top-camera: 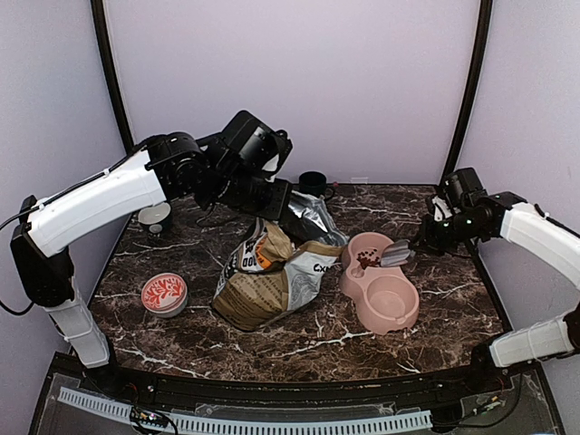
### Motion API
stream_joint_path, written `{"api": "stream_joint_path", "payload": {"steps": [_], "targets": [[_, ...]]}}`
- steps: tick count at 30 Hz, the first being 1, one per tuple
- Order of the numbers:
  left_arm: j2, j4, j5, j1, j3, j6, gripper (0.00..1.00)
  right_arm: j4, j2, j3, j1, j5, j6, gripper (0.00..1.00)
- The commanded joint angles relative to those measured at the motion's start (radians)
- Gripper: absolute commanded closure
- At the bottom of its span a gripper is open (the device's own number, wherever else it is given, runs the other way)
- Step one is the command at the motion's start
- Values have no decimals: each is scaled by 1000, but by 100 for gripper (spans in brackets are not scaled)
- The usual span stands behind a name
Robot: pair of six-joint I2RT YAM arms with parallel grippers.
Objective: Serve the pet food
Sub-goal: Adjust the pet food bowl at the center of the board.
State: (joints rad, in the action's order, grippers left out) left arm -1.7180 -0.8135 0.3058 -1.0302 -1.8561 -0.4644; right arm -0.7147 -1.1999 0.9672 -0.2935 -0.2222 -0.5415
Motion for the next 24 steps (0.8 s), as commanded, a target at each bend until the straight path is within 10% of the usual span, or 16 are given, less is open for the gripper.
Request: {"api": "stream_joint_path", "payload": {"steps": [1,24], "targets": [[52,30,-8,4,5,-3,100,-54,-33,39,-45,89,36,100],[51,39,-22,4,3,-3,100,-62,-38,66,-111,136,48,100]]}}
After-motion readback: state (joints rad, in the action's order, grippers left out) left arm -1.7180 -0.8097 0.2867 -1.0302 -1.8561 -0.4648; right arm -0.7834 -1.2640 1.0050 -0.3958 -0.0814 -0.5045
